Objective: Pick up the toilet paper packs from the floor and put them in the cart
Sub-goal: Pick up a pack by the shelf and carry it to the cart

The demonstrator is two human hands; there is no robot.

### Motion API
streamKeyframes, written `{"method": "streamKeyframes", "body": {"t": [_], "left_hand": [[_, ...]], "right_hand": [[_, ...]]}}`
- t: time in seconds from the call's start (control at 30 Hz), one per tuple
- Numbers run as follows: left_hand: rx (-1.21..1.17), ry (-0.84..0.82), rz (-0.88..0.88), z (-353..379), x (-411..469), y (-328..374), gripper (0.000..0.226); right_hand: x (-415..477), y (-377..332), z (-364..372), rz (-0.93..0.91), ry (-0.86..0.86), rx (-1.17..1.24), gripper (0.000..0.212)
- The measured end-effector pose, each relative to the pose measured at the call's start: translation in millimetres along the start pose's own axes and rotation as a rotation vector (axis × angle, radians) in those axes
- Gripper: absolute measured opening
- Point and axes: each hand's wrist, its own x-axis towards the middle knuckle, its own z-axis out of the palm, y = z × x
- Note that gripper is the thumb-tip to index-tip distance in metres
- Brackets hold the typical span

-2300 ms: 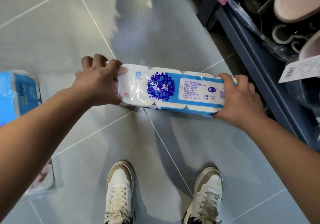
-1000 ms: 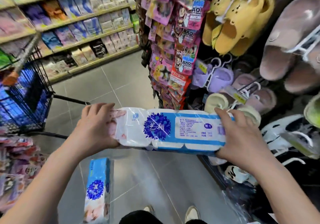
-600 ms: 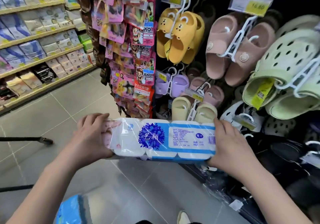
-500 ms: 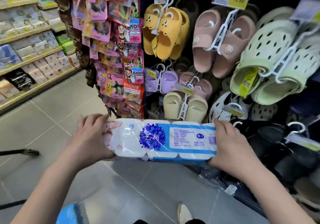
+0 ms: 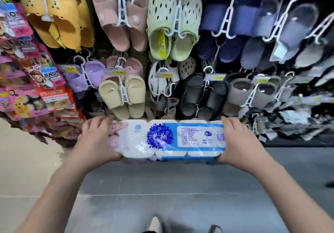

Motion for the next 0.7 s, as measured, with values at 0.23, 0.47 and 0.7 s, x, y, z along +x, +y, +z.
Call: {"method": "streamKeyframes", "body": {"t": [0.23,0.47,0.7], "left_hand": [[0.048,-0.028,0.204,24,-8,116,0.127],[0.125,-0.1,0.467,73,-42,266,0.125],[0.129,-0.13,0.652,110,-73,422,0.127]], "right_hand": [[-89,101,32,0.199,0.041,0.084,0.139],[-194,225,64,0.394,0.018,0.137,0.129],[-291,338,88,0.594,0.05,0.239,0.128]]}}
